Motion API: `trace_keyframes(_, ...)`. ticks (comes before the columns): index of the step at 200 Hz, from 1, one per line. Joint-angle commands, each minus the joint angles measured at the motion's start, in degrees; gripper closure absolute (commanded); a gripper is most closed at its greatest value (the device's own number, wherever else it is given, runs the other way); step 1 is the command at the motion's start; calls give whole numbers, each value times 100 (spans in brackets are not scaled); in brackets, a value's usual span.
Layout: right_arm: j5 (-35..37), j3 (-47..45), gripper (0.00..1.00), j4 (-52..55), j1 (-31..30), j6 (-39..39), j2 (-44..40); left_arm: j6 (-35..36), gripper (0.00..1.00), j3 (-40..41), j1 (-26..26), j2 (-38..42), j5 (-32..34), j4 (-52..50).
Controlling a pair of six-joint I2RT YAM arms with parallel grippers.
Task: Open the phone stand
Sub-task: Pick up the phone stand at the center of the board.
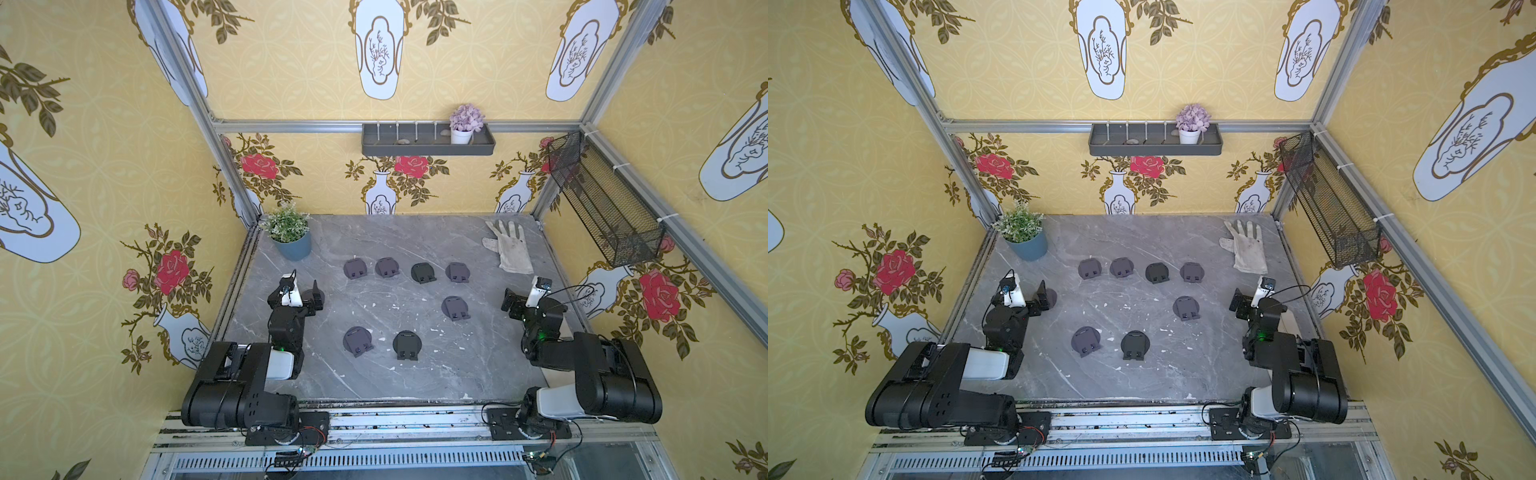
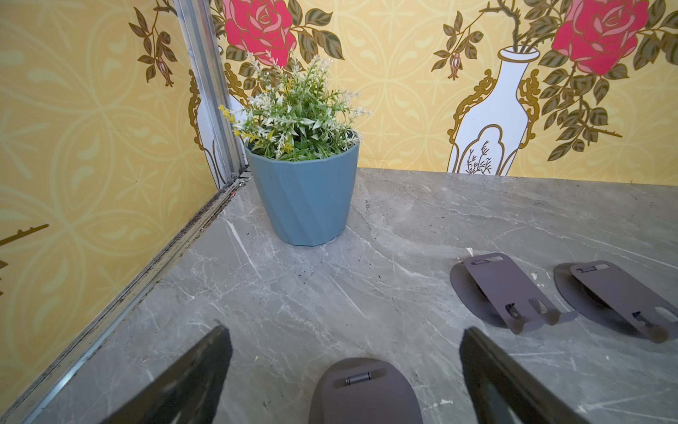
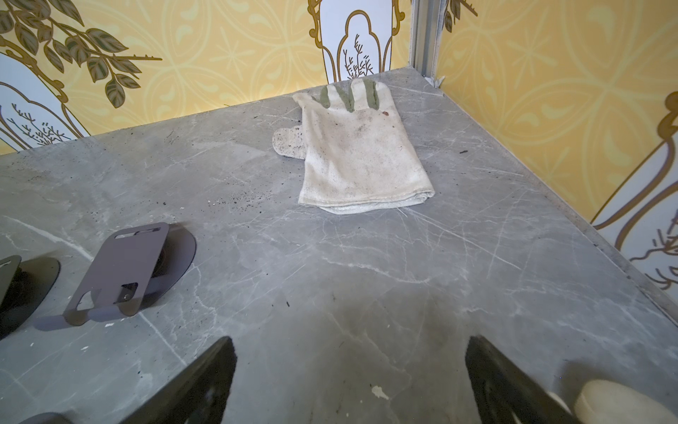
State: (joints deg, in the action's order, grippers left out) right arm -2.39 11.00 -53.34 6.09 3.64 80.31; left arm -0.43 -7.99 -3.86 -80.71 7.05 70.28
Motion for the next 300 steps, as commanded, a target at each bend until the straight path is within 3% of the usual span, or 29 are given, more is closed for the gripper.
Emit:
trace_keyframes(1, 364, 431, 2, 832, -33, 173, -339, 23, 1, -276, -3, 262, -70, -649)
trace_keyframes(21, 593, 1096, 2, 1885, -89, 213, -377, -10, 1, -1040, -2, 505, 127, -2154)
trace_keyframes(39, 1016, 1764, 2, 2825, -384, 235, -352, -20, 1, -1556, -6, 593, -102, -2942)
trace_keyframes(74, 933, 2973, 2, 4129, -1084, 378, -139, -445, 1, -1852, -43, 1057, -675, -3172)
trace_keyframes(97, 1363, 3696, 2, 4799, -1830, 212, 201, -842, 1, -1996, -112, 1286, -1051, -3275)
trace_keyframes(135, 857, 4993, 2, 6226, -2331, 1036, 976, -1023, 1, -2450, -612, 1399, -1349, -3924)
trace_keyframes(174, 494, 6272, 2, 7734, -2436, 1755, 1977, -1019, 1, -2904, -1102, 1376, -1532, -4594)
trace_keyframes(206, 327, 7322, 2, 8946, -2498, 1970, 2899, -1068, 1, -3800, -1246, 934, -1893, -5738)
trace_keyframes(236, 95, 7531, 2, 9152, -2507, 2006, 3157, -1203, 1, -4518, -1268, 464, -2161, -6394)
trace_keyframes(270, -4, 7912, 0, 9589, -2503, 2104, 3534, -1223, 1, -4787, -1275, 276, -2544, -6482)
trace_keyframes(300, -132, 8207, 10, 9922, -2471, 2093, 3893, -1250, 1, -5131, -1282, -150, -3326, -6684)
